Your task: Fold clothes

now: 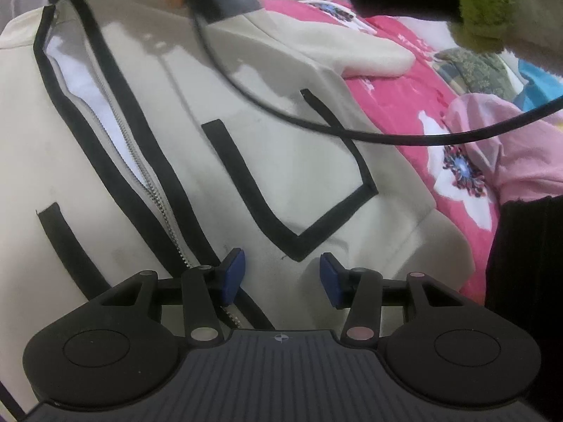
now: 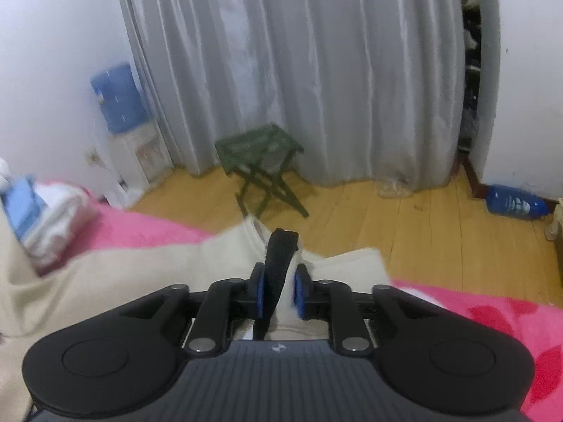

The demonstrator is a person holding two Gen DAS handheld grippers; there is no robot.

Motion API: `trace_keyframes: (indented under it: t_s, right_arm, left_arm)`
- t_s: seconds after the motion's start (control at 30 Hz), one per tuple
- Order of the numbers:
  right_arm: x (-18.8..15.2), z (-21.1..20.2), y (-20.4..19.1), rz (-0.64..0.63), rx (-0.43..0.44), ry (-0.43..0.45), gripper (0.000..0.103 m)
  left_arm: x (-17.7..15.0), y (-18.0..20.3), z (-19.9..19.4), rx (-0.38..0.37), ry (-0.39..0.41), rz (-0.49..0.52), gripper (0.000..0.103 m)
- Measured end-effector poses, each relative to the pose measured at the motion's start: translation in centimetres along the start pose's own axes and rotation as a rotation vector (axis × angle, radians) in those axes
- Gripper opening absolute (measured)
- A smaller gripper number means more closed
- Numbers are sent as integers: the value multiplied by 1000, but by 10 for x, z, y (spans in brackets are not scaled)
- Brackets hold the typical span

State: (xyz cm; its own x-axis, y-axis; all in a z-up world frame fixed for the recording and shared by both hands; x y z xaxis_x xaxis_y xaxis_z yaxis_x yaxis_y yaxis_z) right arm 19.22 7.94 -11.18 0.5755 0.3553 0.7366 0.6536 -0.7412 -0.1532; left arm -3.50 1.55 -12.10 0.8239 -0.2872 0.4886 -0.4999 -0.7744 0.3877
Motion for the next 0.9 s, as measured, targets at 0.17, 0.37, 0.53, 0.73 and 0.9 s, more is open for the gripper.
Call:
trace_keyframes:
  t_s: [0.17, 0.37, 0.53, 0.73, 0.9]
  right_arm:
    - [-8, 20, -1, 48, -31, -17, 53]
    - [13, -39, 21, 175, -16, 155, 58]
    - [7, -69, -15, -122, -40, 80, 47]
    - [-56, -39, -61, -359, -71, -163, 38]
    - [-67, -13, -32, -187, -144, -271, 41]
  left_arm:
    - [-7, 3, 1, -18, -14, -8, 47]
    - [-10, 3, -3, -42, -13, -4, 47]
    - [-11, 4, -3, -46, -11, 0, 47]
    - [-14, 8, -2, -34, -14, 25, 47]
    - [-15, 10, -1, -36, -19, 26, 47]
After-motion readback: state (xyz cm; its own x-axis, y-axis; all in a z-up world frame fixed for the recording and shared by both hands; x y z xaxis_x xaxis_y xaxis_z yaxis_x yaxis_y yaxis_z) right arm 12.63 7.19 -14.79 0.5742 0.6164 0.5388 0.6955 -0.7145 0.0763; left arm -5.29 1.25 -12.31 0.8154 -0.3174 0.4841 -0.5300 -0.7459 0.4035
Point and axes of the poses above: each gripper's, at about its wrist camera, not at the fingertips, and z roughly the way its jaws point, y to its right, x to its top, the point moved 3 cm from there along z, roughly the way its jaws point, and after that the axes turned 1 degree about -x, right-handed, at the moved point
